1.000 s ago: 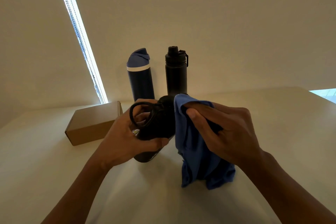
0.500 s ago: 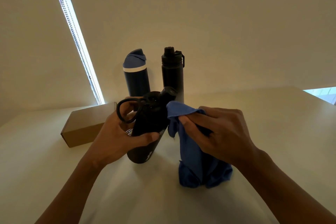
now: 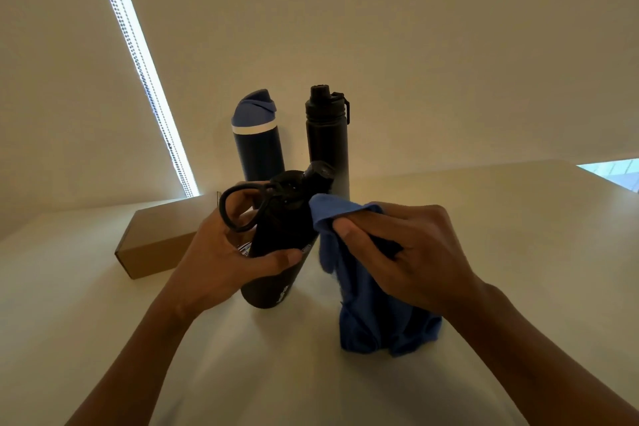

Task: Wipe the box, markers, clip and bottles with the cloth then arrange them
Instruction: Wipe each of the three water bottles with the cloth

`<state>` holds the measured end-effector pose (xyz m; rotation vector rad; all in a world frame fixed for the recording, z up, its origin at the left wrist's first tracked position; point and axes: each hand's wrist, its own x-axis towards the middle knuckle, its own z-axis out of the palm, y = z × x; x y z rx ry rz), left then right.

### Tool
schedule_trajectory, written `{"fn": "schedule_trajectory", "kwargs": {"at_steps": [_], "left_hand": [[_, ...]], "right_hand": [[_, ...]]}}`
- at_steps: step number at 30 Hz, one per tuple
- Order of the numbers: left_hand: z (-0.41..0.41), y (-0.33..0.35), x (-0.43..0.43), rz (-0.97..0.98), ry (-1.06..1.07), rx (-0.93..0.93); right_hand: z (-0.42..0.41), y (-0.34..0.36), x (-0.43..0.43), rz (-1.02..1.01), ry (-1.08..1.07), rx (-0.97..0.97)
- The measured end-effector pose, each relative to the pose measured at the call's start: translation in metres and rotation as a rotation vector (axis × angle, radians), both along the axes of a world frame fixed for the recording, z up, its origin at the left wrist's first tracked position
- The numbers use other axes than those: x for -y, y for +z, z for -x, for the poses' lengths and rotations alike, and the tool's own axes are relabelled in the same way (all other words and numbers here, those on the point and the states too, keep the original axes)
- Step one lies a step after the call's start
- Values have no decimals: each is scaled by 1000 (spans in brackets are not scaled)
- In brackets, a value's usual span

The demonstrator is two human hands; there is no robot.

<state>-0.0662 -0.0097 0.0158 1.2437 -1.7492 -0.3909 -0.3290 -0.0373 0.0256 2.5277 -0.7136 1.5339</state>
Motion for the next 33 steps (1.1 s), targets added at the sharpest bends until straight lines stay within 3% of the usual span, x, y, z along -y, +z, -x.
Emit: {"fn": "schedule_trajectory", "kwargs": {"at_steps": [6, 13, 19, 25, 28, 33], "left_hand": [[-3, 0, 0, 3, 9, -14], [0, 1, -1, -3, 23, 1], [1, 1, -1, -5, 7, -22], [-1, 0, 1, 12, 10, -23], [-2, 1, 0, 9, 3, -45], [4, 3, -3, 30, -11, -7]], "right_hand": [[13, 4, 2, 8, -55, 122], [-6, -3, -1, 32, -53, -24], [9, -2, 6, 77, -121, 97], [-5, -7, 4, -4, -72, -36], [7, -5, 10, 18, -148, 37], [1, -5, 2, 28, -63, 83]]}}
